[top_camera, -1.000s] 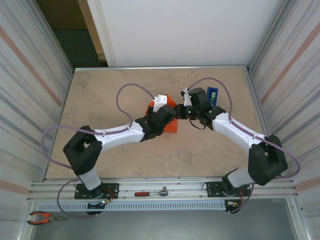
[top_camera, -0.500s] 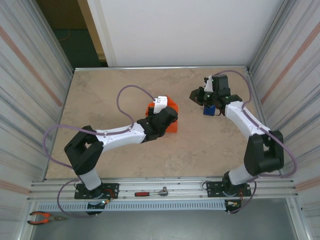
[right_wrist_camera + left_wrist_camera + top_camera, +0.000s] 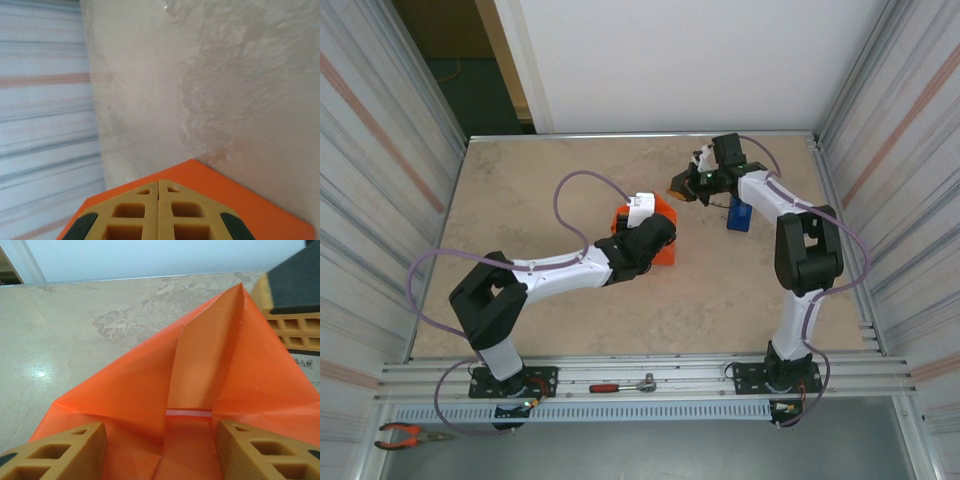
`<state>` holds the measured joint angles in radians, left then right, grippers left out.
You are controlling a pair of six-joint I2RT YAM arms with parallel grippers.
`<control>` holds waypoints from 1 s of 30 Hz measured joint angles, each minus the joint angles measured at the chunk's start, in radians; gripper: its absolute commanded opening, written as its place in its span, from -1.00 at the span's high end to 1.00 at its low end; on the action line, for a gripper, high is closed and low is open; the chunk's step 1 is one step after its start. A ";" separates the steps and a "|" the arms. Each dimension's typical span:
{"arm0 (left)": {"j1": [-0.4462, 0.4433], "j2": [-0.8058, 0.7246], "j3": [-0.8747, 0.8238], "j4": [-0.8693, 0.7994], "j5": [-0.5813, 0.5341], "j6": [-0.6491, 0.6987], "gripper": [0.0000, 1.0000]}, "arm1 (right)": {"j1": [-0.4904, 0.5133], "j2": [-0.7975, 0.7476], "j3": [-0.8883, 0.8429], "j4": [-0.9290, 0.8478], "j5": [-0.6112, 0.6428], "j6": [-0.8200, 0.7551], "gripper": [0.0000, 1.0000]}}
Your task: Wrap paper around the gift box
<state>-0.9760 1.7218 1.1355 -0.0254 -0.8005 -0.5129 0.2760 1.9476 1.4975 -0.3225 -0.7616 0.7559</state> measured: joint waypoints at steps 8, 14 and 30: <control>-0.002 0.003 0.002 0.000 -0.006 -0.004 -0.18 | 0.063 0.014 0.027 -0.049 -0.040 -0.019 1.00; -0.002 0.008 0.007 -0.005 -0.014 -0.009 -0.18 | 0.078 -0.011 -0.035 -0.058 -0.053 -0.058 1.00; -0.006 0.008 0.007 -0.011 -0.023 -0.018 -0.18 | 0.083 -0.159 -0.138 -0.066 -0.040 -0.097 1.00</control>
<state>-0.9825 1.7298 1.1427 -0.0364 -0.8238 -0.5308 0.3592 1.7885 1.3594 -0.3882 -0.8013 0.6594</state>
